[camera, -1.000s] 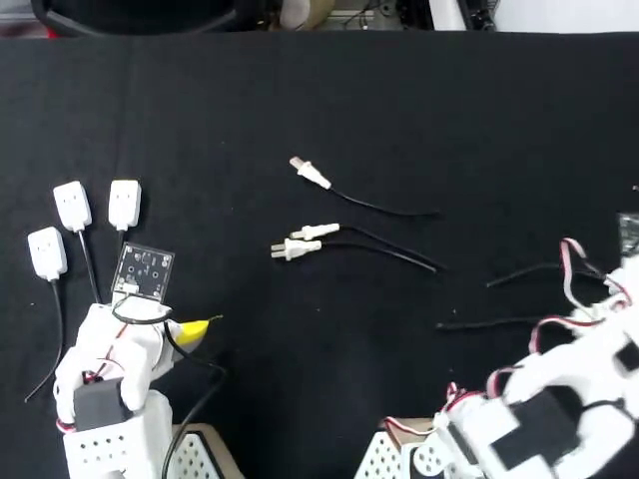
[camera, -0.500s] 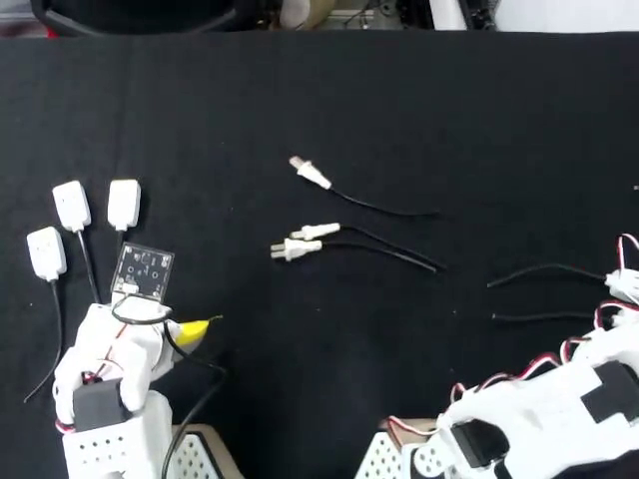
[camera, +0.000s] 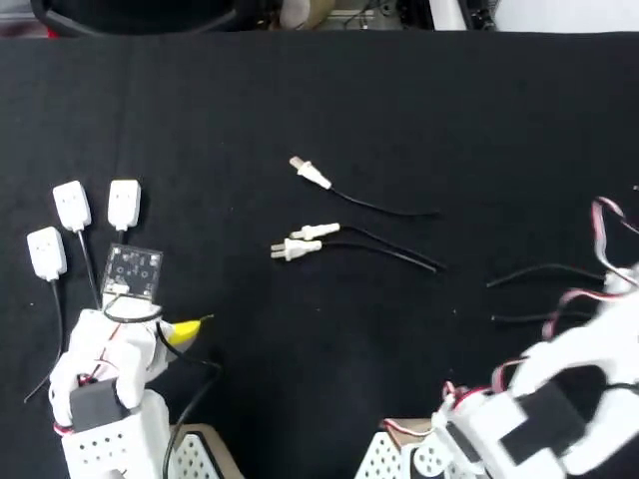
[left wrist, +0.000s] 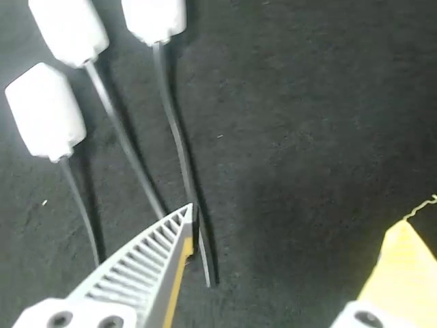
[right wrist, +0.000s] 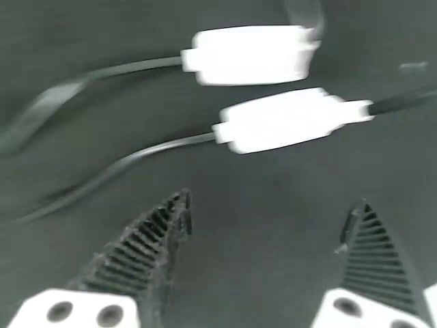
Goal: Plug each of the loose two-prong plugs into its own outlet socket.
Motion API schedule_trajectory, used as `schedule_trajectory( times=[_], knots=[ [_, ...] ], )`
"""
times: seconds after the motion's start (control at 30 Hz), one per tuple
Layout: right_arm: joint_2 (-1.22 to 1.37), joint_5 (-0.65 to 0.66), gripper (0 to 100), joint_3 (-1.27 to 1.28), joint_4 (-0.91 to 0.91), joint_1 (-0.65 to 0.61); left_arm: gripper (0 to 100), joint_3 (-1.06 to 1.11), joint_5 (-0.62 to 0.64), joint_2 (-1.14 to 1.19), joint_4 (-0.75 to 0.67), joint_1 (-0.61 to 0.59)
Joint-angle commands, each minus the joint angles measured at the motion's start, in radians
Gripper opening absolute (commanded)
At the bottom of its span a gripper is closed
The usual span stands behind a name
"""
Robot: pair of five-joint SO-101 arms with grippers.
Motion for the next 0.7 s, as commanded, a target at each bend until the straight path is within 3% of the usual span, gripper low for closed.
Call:
schedule_trajectory(
  times=[0.0,0.17,0.33,0.47,0.67],
  knots=[
    [-0.191,-0.189,34.0,-0.05,0.256,-0.255,41,0.019,-0.009,0.003,-0.008,-0.067],
    [-0.239,-0.554,34.0,-0.047,0.374,-0.66,41,0.03,-0.127,0.003,0.061,-0.074],
    [-0.159,-0.934,33.9,-0.041,0.258,-1.033,41,0.033,-0.129,0.003,0.063,-0.074],
    [-0.019,-1.145,33.9,-0.042,0.066,-1.197,41,0.033,-0.13,0.003,0.063,-0.074],
    [0.249,-1.263,33.9,-0.07,-0.124,-1.316,41,0.035,-0.13,0.003,0.063,-0.074]
  ],
)
